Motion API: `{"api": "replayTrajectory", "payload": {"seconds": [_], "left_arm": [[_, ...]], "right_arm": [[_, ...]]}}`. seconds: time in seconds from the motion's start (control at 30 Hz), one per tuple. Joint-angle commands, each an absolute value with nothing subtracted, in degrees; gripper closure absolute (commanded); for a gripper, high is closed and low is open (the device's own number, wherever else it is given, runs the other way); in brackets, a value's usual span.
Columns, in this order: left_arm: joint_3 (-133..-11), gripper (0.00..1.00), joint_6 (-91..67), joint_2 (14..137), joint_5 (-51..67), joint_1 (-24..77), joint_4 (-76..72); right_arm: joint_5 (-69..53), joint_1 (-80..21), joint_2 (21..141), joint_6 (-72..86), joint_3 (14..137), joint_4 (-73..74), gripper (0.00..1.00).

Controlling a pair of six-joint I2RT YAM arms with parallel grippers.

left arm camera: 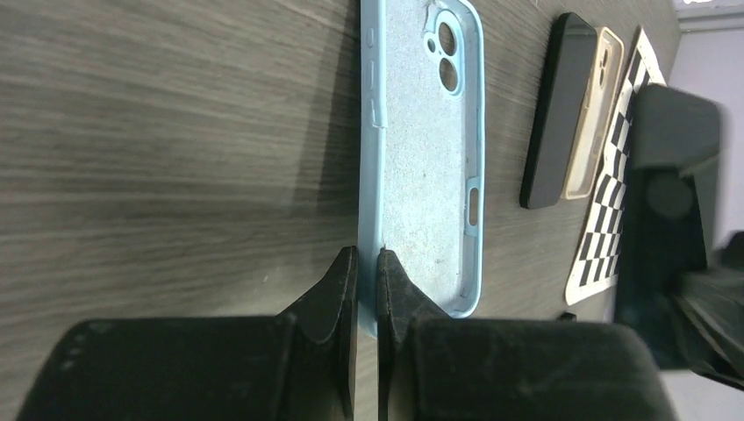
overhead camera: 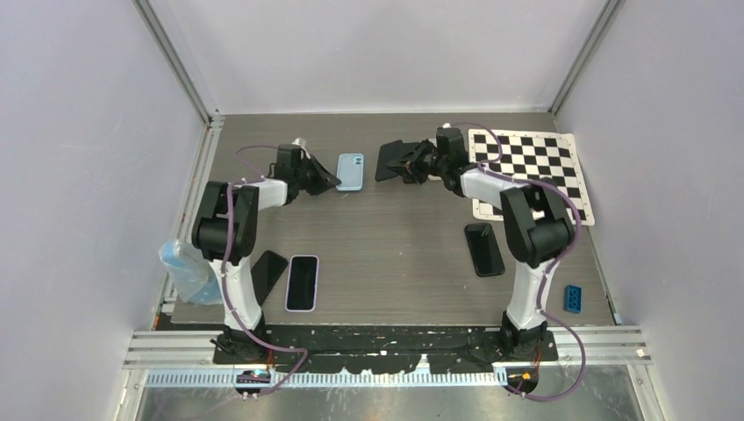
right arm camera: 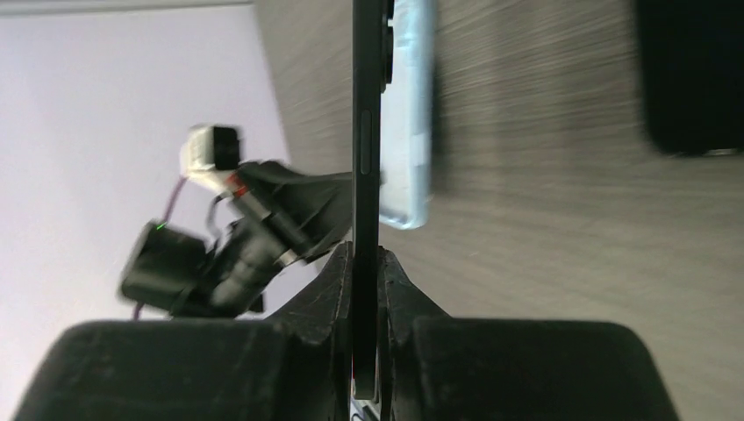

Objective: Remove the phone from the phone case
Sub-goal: Place the phone case at the center of the board.

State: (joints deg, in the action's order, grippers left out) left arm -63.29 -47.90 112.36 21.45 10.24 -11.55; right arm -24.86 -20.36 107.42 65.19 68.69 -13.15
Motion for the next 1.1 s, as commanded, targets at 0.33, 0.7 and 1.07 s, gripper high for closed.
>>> {"api": "replayTrajectory", "payload": {"seconds": [0.33,0.7,1.07], "left_arm": [[-74.39,0.99,-50.05,121.5,13.74,14.59,-10.54],[-79.64,0.92,-44.65,123.56,16.58,14.01,2.55],[-82.02,0.91,-42.93,125.88,21.73,13.82,6.52]], "right_arm": [[-31.69,-18.05,125.16,55.92,90.5,3.51,0.99],[-34.43,-16.12,133.65,44.63,98.37,16.66,0.96],[-37.23,-16.18,138.06,42.68,100.73,18.02,0.91]]}}
